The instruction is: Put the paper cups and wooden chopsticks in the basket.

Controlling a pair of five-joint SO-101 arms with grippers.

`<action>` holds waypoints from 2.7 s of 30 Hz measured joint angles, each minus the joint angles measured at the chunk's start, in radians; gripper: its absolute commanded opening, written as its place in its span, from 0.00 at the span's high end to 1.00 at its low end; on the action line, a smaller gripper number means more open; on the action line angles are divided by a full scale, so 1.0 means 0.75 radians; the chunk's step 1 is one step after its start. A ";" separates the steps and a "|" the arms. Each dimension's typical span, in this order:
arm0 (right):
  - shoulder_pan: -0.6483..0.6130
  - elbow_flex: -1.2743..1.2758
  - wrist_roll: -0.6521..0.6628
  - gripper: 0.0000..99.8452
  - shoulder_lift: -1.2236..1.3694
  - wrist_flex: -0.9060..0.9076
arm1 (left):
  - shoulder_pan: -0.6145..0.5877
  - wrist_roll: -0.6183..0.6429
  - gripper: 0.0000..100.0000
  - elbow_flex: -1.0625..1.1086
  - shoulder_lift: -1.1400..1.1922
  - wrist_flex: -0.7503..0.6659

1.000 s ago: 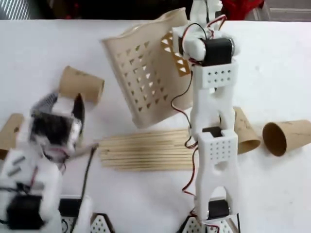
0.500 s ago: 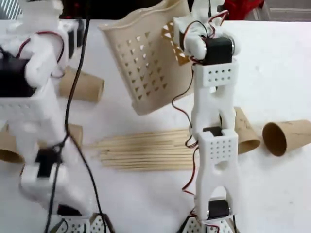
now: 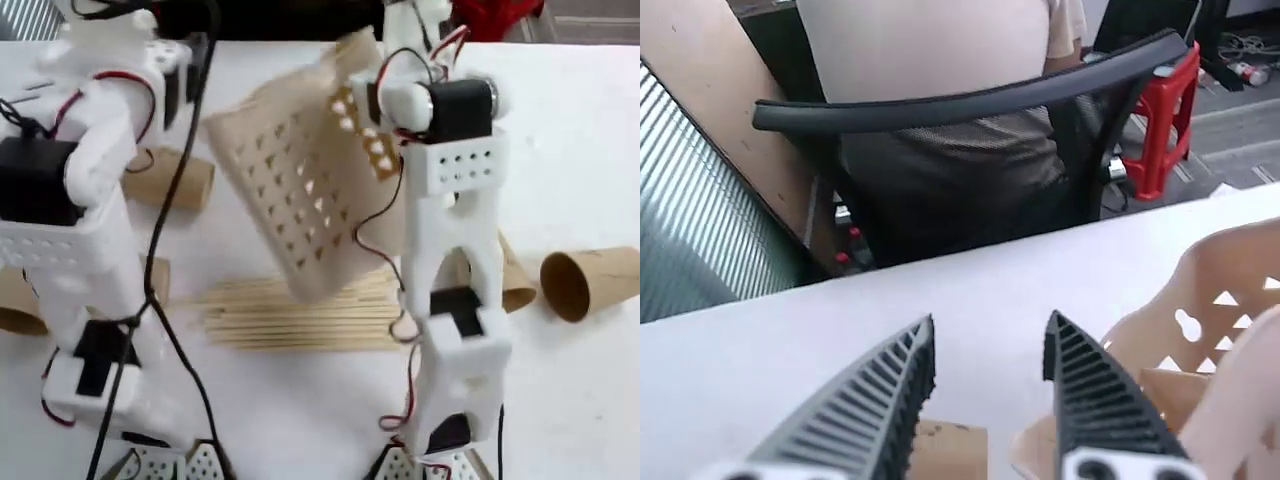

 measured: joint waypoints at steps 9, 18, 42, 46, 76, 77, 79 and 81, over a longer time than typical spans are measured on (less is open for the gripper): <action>-0.004 0.767 0.006 0.98 -0.624 -0.381 | 0.051 -0.002 0.73 0.243 -0.243 0.059; -0.088 1.721 0.072 0.98 -1.170 -1.029 | 0.055 -0.031 0.73 0.460 -0.336 0.059; -0.127 1.991 0.000 0.98 -1.221 -1.624 | 0.045 -0.428 0.73 1.103 -0.336 -0.385; -0.137 2.003 0.000 0.98 -1.217 -1.624 | 0.068 -0.483 0.76 1.260 -0.336 -0.509; 0.025 2.322 -0.006 0.98 -0.702 -2.169 | 0.190 -0.556 0.98 1.393 -0.027 -0.816; 0.033 2.308 -0.008 0.97 -0.677 -2.171 | 0.190 -0.556 0.98 1.344 0.008 -0.794; 0.049 2.293 -0.010 0.91 -0.640 -2.173 | 0.192 -0.552 0.98 1.244 0.076 -0.749; 0.065 2.283 -0.010 0.82 -0.589 -2.173 | 0.194 -0.534 0.98 1.142 0.139 -0.698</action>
